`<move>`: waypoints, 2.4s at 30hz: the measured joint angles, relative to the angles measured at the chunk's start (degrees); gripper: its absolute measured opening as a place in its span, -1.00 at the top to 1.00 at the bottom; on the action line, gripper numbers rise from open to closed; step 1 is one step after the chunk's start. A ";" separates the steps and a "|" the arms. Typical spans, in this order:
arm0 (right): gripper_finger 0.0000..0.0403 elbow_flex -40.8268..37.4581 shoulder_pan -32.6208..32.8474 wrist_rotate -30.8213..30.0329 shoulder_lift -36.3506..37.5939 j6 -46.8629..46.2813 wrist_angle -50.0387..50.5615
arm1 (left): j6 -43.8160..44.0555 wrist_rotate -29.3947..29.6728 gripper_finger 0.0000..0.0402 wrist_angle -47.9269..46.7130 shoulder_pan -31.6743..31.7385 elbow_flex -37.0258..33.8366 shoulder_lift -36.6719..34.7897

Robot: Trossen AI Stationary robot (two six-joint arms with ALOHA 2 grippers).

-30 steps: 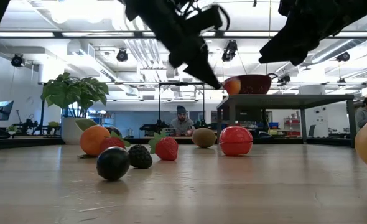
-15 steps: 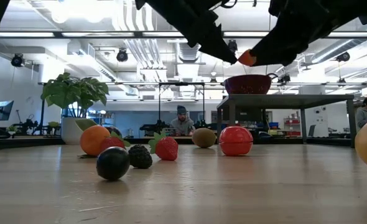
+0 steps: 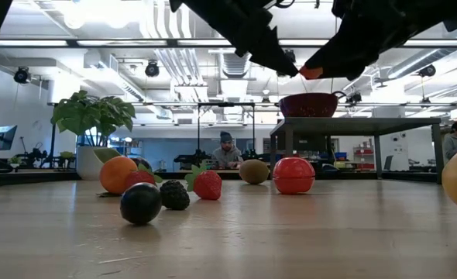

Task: Pick & Place Fruit
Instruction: Put the peach into the violet strainer bowl on the shelf

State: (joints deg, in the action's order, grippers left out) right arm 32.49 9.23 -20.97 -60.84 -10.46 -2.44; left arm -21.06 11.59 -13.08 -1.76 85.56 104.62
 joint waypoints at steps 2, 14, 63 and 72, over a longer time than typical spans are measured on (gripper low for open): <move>-0.12 0.00 -0.01 -0.02 -0.03 0.05 -0.06 | 0.00 -0.15 0.99 0.10 -0.07 0.00 0.00; 0.33 0.00 -0.02 -0.04 0.02 1.12 -0.04 | 0.02 -0.17 0.99 0.28 -0.07 -0.09 0.00; 0.38 18.06 -21.46 0.77 5.38 0.24 28.74 | 9.60 -1.68 -0.29 20.60 0.65 -22.67 -10.34; 0.33 31.60 -34.70 6.88 2.22 1.92 38.12 | 9.15 -8.42 -0.28 30.20 0.57 -27.74 -14.31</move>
State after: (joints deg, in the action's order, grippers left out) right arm 64.09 -25.47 -14.09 -58.62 -8.55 35.68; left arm -11.91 3.17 17.13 -1.19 57.82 90.31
